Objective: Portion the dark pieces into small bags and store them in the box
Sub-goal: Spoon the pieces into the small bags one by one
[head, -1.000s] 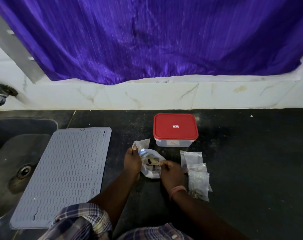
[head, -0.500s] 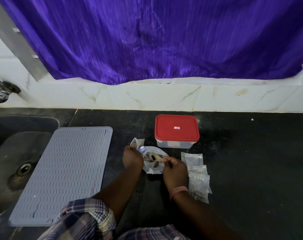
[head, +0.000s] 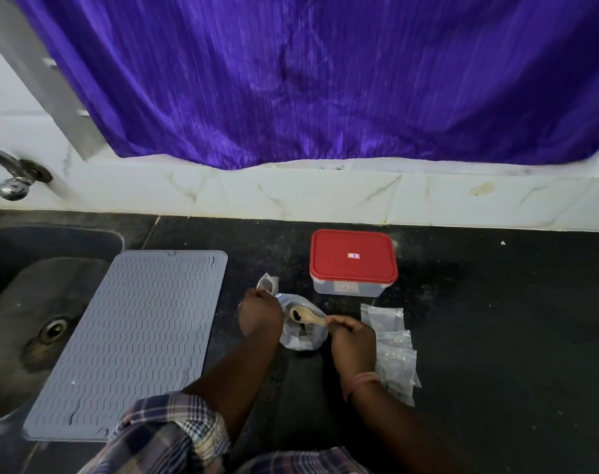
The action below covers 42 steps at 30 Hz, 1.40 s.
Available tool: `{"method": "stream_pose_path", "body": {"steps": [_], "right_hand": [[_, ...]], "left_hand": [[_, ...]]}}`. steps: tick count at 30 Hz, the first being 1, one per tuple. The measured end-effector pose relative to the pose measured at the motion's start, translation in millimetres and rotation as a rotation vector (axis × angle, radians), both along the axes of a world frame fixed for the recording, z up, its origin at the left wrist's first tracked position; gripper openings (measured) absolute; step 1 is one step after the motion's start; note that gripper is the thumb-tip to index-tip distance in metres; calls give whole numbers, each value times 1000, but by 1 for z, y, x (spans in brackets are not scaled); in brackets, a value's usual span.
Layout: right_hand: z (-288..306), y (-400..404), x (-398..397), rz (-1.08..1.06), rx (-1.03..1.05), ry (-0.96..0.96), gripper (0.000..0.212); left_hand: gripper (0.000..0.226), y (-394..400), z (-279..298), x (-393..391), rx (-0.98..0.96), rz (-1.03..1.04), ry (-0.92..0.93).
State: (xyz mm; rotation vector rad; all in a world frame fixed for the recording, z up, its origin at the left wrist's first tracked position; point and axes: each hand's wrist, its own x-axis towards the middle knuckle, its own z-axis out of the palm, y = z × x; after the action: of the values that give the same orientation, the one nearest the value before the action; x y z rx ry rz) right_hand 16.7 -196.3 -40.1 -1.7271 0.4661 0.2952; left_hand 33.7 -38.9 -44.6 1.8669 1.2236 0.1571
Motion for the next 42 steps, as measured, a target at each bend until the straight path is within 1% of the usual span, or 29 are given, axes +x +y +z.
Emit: {"method": "stream_pose_path", "body": {"steps": [4,8,10,13,16,18,20,21,23,24,25,27,28,30,31,32,34,36,38,42], "right_hand": [[24,7,6,-13,99,-127,9],[39,23,16,85,-16,-270,11],[41,32,18,143,-78,-320,12],[43,42,17,209,-204,-413,13],[38,47,15,299,-397,-537,18],[31,47,14,458,-542,-676,24],[26,45,12,648,-710,-822,32],[26,43,10,700,-772,-871,36],[22,38,8,727,-816,-904,39],[20,35,7,720,-809,-911,39],[18,31,7,692,-759,-919,39],[18,24,7,558,-565,-898,34],[20,20,6,456,-463,-866,31],[21,11,7,238,-315,-768,17],[19,5,7,166,-276,-699,15],[16,0,5,127,-270,-632,19],[6,-9,-1,110,-269,-543,22],[-2,-12,-9,134,-283,-485,17],[-7,-9,-14,174,-310,-477,11],[-2,-5,-19,179,-312,-500,9]], "left_hand": [[30,2,5,-3,51,-17,-105],[26,3,10,-6,116,-54,-114],[24,4,12,-10,115,-80,-143],[22,5,13,-14,108,-129,-184],[26,4,18,-18,83,-146,-221],[28,4,21,-22,46,-156,-265],[24,3,23,-25,-4,-159,-296],[23,3,24,-25,-25,-149,-309],[23,4,25,-26,-47,-127,-318],[24,5,25,-25,-51,-118,-307],[25,5,25,-25,-45,-108,-297],[24,6,27,-24,-34,-74,-279],[24,6,28,-24,-41,-50,-276],[24,9,30,-23,-73,5,-283],[25,10,33,-24,-82,30,-285],[26,10,35,-25,-91,50,-296],[27,10,38,-26,-112,82,-351],[28,7,43,-27,-133,98,-383],[27,5,47,-28,-152,116,-420],[21,3,55,-29,-211,168,-502]]}}
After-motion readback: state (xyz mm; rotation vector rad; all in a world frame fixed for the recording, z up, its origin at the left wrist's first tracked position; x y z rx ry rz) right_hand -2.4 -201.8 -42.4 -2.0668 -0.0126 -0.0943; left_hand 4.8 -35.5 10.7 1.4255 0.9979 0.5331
